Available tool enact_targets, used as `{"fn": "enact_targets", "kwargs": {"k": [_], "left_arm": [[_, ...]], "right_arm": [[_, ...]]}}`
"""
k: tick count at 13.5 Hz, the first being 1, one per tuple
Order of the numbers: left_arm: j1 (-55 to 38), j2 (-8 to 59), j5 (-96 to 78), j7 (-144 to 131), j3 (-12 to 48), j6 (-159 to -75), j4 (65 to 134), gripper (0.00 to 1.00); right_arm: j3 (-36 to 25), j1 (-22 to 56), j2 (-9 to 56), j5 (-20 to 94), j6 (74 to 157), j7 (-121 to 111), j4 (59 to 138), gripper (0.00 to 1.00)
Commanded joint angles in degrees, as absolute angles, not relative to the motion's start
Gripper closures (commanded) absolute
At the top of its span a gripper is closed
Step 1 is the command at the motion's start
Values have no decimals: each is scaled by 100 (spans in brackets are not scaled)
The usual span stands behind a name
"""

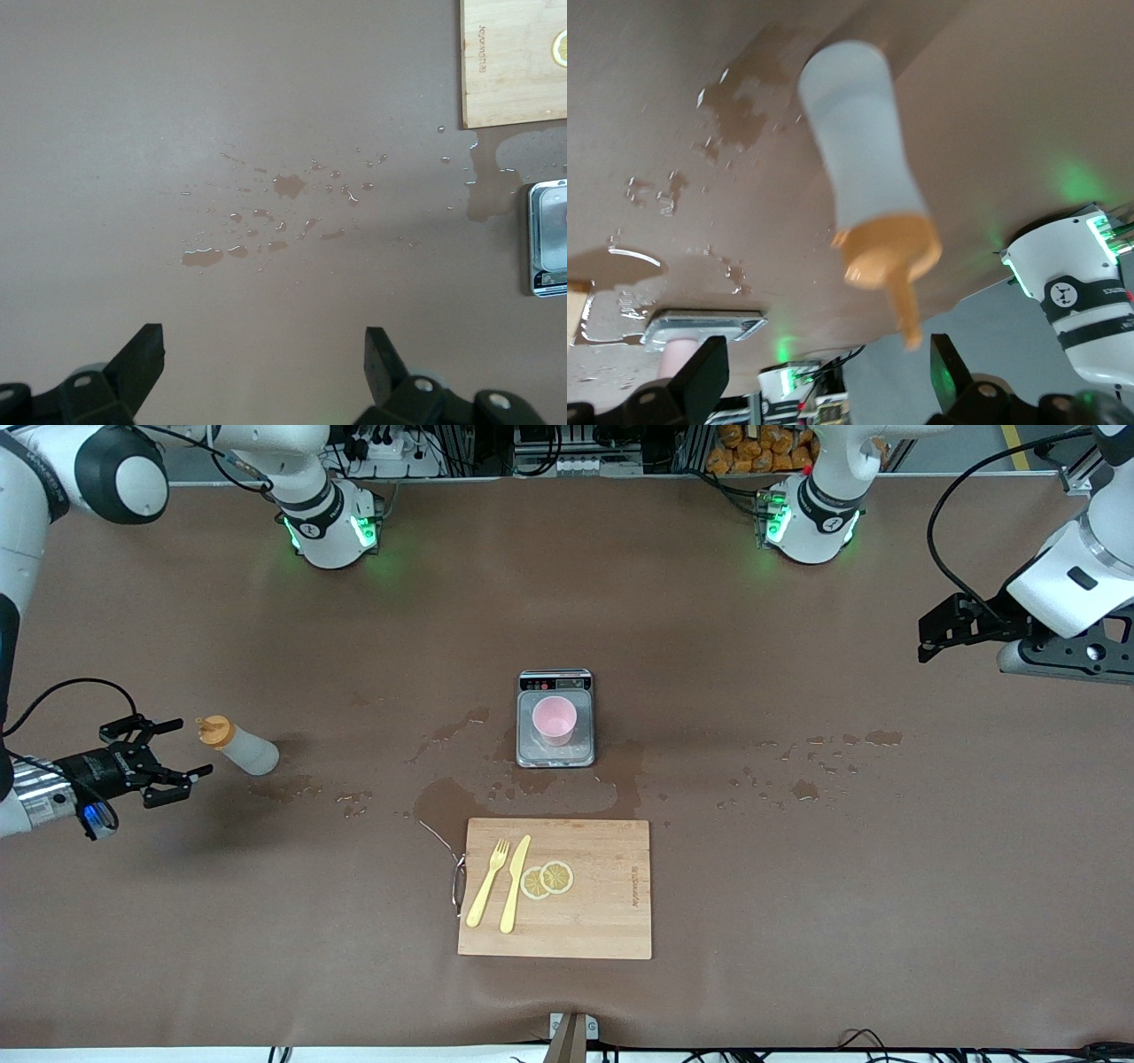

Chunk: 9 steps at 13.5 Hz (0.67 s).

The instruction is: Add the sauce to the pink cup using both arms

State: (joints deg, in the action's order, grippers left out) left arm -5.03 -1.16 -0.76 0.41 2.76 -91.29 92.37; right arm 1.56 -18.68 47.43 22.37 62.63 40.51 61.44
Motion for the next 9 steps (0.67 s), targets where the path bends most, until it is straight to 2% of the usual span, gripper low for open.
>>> {"fn": "enact_targets", "kwargs": {"k": [1, 3, 6, 9], "left_arm": [[-448, -114, -123, 114, 299, -9132, 9211, 0], [-483, -123, -123, 114, 334, -9132, 9202, 0], [-466, -132, -123, 114, 352, -9123, 9211, 0], [-439, -114, -123, 123, 317, -9132, 9220, 0]], "right_arm": [[254, -1627, 4352, 2074, 6100, 4061, 6029, 0], [316, -1136, 4184, 1987, 6143, 4052, 5933, 0], [352, -880, 3904, 1724, 6170, 3317, 5941, 0], [352, -126, 3411, 828, 6381, 3111, 6046, 0]]}}
